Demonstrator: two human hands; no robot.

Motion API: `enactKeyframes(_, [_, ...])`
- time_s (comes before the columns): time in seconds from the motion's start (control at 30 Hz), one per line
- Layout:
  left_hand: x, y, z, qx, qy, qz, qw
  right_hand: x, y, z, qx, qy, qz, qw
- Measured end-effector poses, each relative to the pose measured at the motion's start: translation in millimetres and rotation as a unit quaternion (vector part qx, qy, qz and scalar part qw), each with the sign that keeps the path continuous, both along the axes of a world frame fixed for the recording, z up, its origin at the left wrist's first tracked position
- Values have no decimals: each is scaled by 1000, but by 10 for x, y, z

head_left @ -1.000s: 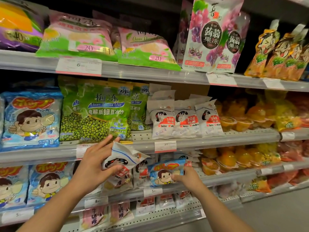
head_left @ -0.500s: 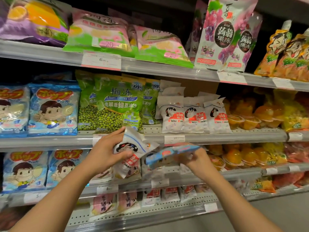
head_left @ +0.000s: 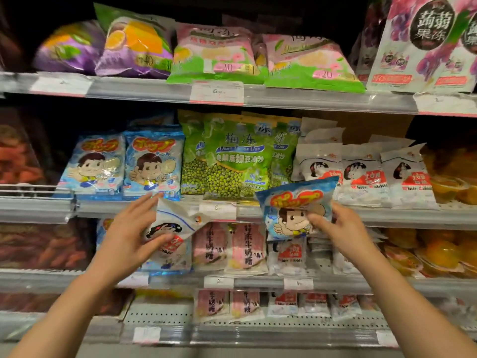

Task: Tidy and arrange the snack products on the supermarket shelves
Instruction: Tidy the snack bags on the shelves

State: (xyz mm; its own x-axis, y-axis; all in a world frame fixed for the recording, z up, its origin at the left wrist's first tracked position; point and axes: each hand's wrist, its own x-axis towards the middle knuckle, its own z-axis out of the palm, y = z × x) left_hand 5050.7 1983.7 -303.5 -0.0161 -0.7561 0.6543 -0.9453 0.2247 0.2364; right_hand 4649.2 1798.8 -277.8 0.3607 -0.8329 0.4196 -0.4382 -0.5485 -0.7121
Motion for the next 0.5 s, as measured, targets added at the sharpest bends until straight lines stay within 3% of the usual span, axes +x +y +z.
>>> enactKeyframes(0.1, [381, 171, -135, 18, -15, 61, 998, 31, -5, -9, 7, -9, -18, 1000])
enactKeyframes(0.23, [566, 212, -344, 18, 28, 97, 995, 131, 47, 24, -16, 32, -41, 999])
enactKeyframes(0.33, [527, 148, -480, 0, 81, 93, 992, 242, 223, 62, -31, 61, -31, 997])
enactKeyframes(0.5, [594, 84, -578, -24, 110, 64, 992, 680, 488, 283, 18, 16, 50, 998])
